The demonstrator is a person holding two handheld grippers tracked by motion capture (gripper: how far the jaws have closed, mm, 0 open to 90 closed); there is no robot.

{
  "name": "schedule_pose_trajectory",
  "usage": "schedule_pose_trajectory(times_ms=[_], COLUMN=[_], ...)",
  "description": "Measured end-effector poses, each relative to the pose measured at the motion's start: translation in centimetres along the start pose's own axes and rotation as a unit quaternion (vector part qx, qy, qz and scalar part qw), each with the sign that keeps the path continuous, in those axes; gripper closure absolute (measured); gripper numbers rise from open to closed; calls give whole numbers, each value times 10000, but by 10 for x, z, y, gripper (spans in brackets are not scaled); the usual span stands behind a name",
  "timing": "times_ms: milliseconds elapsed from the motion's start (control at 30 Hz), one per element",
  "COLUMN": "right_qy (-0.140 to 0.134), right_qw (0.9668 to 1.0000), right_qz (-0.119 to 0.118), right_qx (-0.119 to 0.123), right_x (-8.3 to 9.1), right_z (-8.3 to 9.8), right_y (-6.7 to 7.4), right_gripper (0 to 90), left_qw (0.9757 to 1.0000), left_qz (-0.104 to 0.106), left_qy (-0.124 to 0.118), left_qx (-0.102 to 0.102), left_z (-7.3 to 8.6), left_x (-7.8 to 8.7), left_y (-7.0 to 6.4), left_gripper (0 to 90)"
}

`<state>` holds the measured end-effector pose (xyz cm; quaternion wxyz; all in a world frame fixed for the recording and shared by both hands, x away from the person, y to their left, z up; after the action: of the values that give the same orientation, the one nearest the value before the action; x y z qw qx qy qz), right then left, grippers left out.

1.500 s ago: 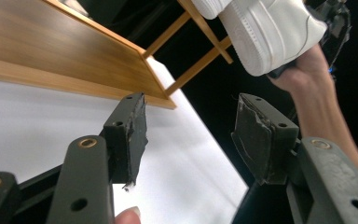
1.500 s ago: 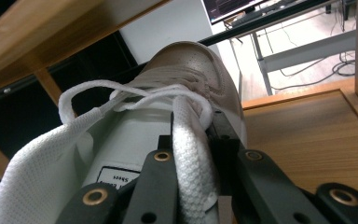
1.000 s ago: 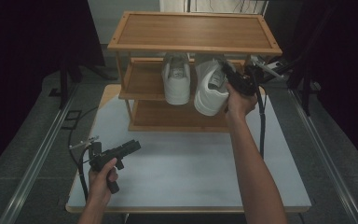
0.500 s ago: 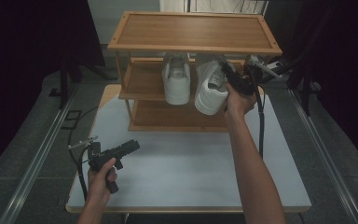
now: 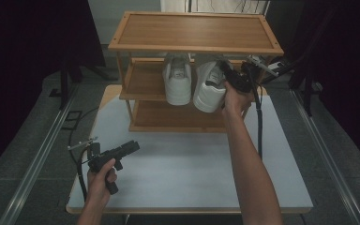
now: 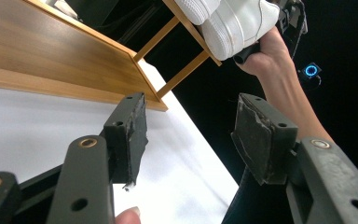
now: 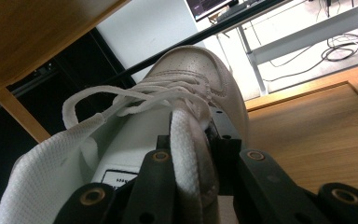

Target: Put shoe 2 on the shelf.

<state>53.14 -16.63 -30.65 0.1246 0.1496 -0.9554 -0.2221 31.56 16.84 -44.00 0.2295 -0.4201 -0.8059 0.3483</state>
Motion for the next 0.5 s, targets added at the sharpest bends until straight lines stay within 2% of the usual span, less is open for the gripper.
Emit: schedule_pose_trajectory(times_ms=[233, 333, 400, 500], right_qy=[-72, -90, -117, -123], right_qw=[10000, 9999, 9999, 9998], right_qz=[12, 47, 5, -146], right_qx=[42, -12, -41, 81], right_x=[-4, -4, -5, -5], right_z=[-3, -3, -2, 0], right_y=[0, -2, -1, 4], right_gripper=[819, 810, 774, 679], left_qw=[10000, 10000, 10000, 10000], left_qz=[3, -3, 7, 1], left_qy=[-18, -4, -1, 12], left_qx=[8, -2, -2, -4], left_z=[-1, 0, 0, 1], left_x=[2, 1, 1, 0], left_y=[1, 0, 0, 0], left_gripper=[438, 438, 439, 439])
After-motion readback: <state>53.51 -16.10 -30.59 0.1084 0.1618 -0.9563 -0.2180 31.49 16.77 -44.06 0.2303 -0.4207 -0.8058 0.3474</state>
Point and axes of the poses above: each handheld gripper's, and its own axes: x roughly backward along the jaws, z roughly out of its underside, y roughly to its left, the point moved 7 cm from there along -x, roughly forward along the jaws, and after that the axes turned 1 degree about x, right-handed, at the moved point
